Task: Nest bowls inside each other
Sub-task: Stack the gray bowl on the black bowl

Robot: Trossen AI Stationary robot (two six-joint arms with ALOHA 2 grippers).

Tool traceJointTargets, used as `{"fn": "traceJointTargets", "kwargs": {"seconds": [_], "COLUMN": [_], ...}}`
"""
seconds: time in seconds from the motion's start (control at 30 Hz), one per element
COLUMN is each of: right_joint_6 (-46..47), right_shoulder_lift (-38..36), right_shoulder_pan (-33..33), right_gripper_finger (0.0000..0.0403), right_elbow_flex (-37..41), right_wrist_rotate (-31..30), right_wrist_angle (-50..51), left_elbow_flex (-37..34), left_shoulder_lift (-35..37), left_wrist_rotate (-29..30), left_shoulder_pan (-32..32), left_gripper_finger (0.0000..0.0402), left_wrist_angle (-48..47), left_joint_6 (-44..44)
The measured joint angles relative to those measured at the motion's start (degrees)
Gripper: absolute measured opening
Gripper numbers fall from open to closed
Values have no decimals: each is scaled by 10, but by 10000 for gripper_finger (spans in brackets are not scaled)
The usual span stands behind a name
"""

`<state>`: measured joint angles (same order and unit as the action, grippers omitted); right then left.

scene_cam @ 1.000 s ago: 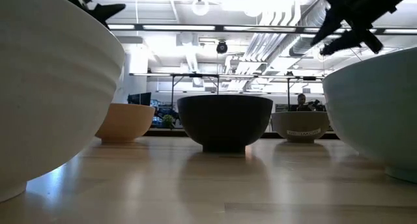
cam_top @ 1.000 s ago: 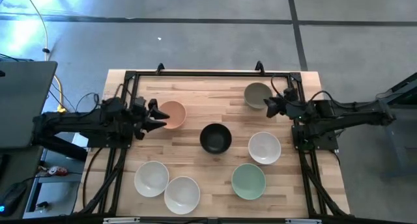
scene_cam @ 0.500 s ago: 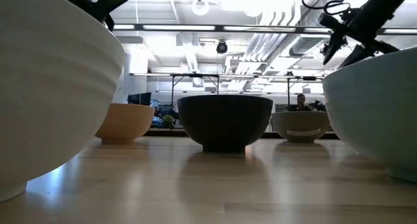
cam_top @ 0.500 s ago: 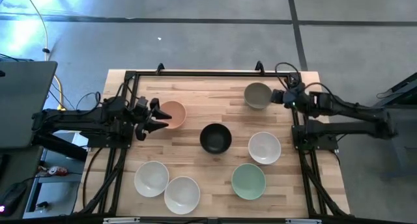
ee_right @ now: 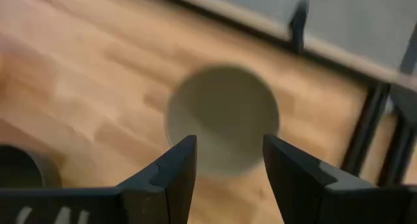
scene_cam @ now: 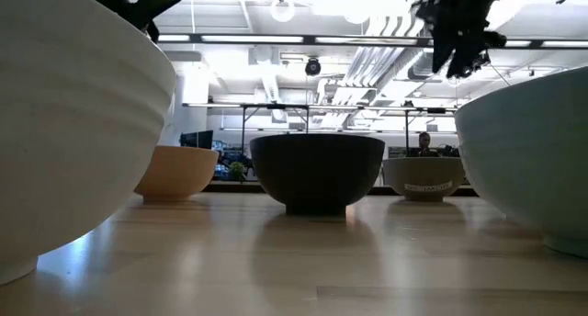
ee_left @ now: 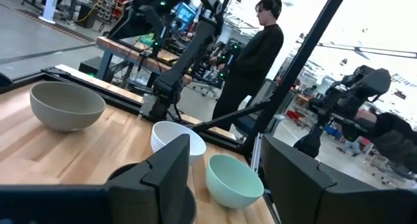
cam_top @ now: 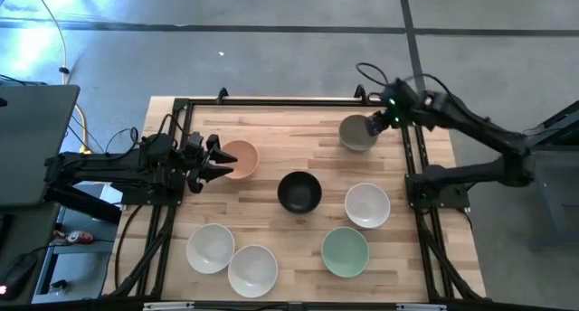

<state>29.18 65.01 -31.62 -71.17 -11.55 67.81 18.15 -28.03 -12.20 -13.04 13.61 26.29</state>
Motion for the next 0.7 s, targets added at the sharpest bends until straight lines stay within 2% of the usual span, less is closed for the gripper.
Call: {"fn": "traceJointTargets", "kwargs": {"seconds": [0.13,0.3,0.7], "right_joint_6": [-6,-37,-73], "right_shoulder_lift": [71,124,200], "right_shoulder_pan": [-56,-98,-172], "right_gripper_finger": [170,170,170], "right_elbow_flex": [-29,-30,-30], "right_wrist_rotate": [35,70,58], "right_wrist_angle": [77,59,27], "left_elbow_flex": [0,0,0], "left_shoulder_lift": [0,0,0], "left_wrist_rotate": [4,6,9], "left_shoulder_pan": [0,0,0], "left_gripper_finger": [180,180,180], "left_wrist_angle": [0,0,0], "left_joint_6": [12,16,20]}}
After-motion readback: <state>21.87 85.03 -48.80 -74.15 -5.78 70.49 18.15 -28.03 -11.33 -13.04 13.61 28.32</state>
